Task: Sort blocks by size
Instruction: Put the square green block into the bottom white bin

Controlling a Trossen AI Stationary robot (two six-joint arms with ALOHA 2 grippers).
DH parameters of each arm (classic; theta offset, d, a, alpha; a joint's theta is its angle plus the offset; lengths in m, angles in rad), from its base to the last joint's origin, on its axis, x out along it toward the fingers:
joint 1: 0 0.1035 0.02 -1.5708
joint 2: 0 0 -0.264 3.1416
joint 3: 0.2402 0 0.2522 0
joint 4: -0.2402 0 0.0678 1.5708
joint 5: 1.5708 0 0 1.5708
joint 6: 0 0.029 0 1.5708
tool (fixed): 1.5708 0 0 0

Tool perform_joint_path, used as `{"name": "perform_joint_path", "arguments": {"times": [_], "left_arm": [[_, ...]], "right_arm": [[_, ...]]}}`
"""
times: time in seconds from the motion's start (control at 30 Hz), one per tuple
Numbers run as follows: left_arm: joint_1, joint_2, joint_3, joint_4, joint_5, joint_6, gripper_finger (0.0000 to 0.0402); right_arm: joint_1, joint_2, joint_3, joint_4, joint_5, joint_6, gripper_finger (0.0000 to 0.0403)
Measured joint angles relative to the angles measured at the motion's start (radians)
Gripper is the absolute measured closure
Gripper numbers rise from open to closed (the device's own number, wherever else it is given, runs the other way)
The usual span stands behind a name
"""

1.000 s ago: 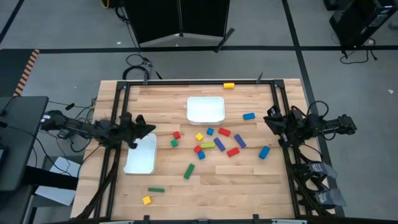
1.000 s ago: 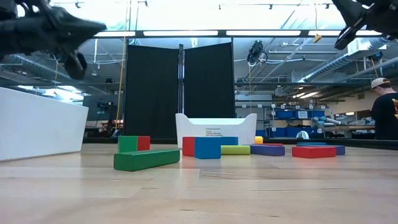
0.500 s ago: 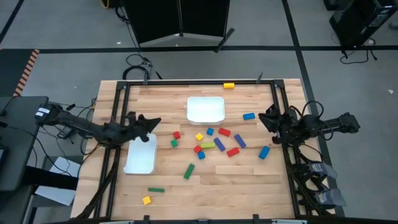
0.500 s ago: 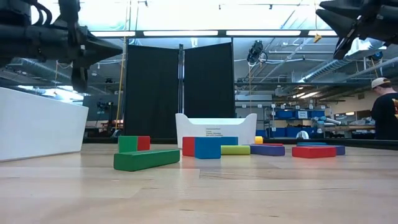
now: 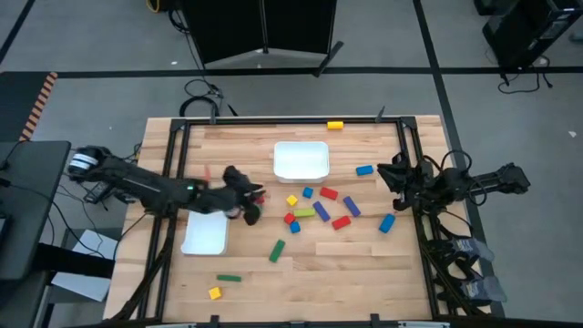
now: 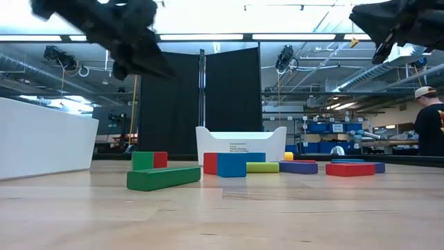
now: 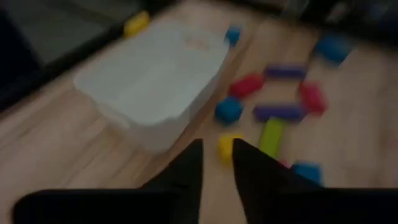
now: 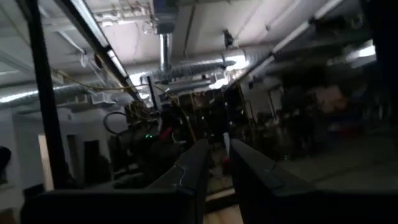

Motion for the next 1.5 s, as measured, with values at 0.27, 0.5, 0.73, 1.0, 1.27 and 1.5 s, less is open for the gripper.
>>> {"name": "perform_joint_path", "arguments": {"times": [0.27, 0.5, 0.73, 1.0, 1.27, 1.5], "left_arm": [[0.005, 0.304, 0.341, -0.539, 0.05, -0.143, 0.0197], [-0.003, 0.397, 0.389, -0.613, 0.167, -0.219, 0.0158], [-0.019, 0.399, 0.376, -0.72, 0.186, -0.252, 0.0137], [-0.016, 0.399, 0.309, -0.656, 0.187, -0.215, 0.0122], [0.005, 0.422, 0.245, -0.573, 0.193, -0.197, 0.0121], [0.015, 0.473, 0.229, -0.51, 0.2, -0.165, 0.0121]], "right_arm": [[0.0, 0.0, 0.0, 0.024, -0.05, -0.008, 0.0326], [0.0, 0.0, 0.0, 0.013, -0.111, -0.01, 0.0326], [0.0, 0.0, 0.0, 0.013, -0.175, -0.01, 0.0326], [0.0, 0.0, 0.0, 0.004, -0.197, -0.012, 0.0326], [0.0, 0.0, 0.0, -0.005, -0.197, -0.022, 0.0326], [0.0, 0.007, 0.0, -0.005, -0.193, -0.028, 0.0326]]}}
